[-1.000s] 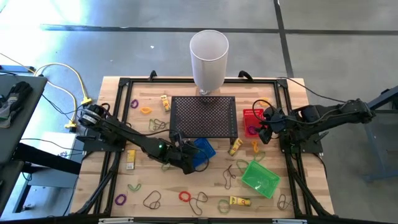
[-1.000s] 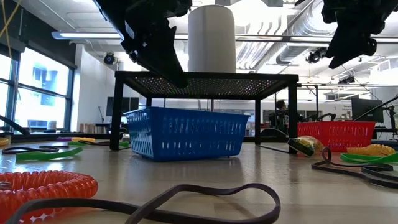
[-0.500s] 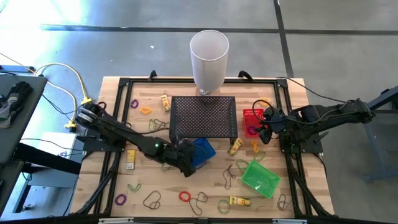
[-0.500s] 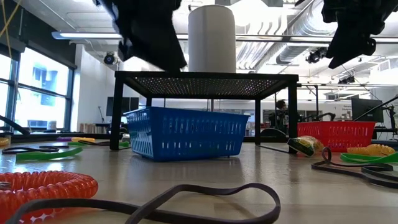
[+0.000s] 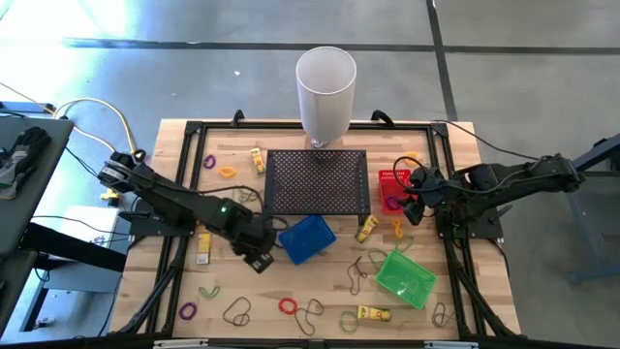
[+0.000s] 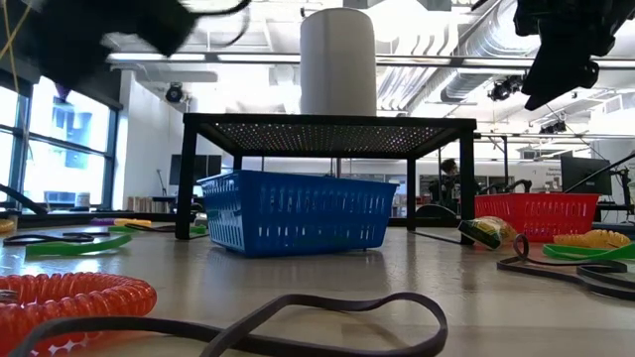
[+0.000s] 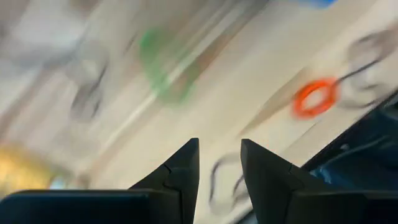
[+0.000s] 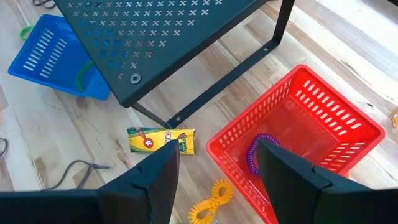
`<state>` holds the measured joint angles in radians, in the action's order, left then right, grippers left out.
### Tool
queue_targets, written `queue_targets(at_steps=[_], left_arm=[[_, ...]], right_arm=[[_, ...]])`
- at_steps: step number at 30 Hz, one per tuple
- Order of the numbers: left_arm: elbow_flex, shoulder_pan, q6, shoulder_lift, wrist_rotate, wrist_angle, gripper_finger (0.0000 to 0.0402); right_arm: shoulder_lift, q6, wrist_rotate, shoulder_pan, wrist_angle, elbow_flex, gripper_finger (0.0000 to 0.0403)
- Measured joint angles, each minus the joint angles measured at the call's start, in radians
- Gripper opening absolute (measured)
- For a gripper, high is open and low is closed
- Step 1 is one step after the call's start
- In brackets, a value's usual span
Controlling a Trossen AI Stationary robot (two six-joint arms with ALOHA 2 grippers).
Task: Pick & Place Office Desk Supplies
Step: Put the violet rubber band into the blue bin
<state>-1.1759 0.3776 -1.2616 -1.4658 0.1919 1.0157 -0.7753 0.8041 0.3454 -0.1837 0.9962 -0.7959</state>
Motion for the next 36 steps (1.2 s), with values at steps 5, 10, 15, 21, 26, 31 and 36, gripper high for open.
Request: queue_targets(at_steps=[5,10,15,21,26,31,36], left_arm=[[0.0,0.03,-0.097,-0.004,0.022,0.174,0.0113],[0.001,0.047,-0.069,-0.004,-0.013,0.189,0.0113],[0.002,0.047,0.025,-0.004,-0.011,0.197,0.0113],[0.048,0.031,0.134,-0.004,-0.012,0.177,0.0113],[0.13,0.007,0.169,-0.004,-0.081,0.124,0.0113],[0.182,0.006,0.105,-0.004,-0.181,0.079,0.0113],[0.221,0.006,0.119,-0.004,-0.188,0.019,0.0113]], right_arm=[[0.0,-0.005,-0.003,0.0,-0.002,0.021,0.0203],[0.0,0.009,-0.009,0.0,-0.005,0.036,0.0203],[0.0,0.018,-0.017,0.0,-0.044,0.037,0.0203],[0.0,0.026,-0.042,-0.004,-0.08,0.038,0.0203],[0.0,0.055,-0.036,-0.049,-0.093,0.038,0.0203],[0.0,0.068,-0.023,-0.094,-0.103,0.038,0.0203],[0.0,0.098,-0.006,-0.118,-0.112,0.038,0.0203]])
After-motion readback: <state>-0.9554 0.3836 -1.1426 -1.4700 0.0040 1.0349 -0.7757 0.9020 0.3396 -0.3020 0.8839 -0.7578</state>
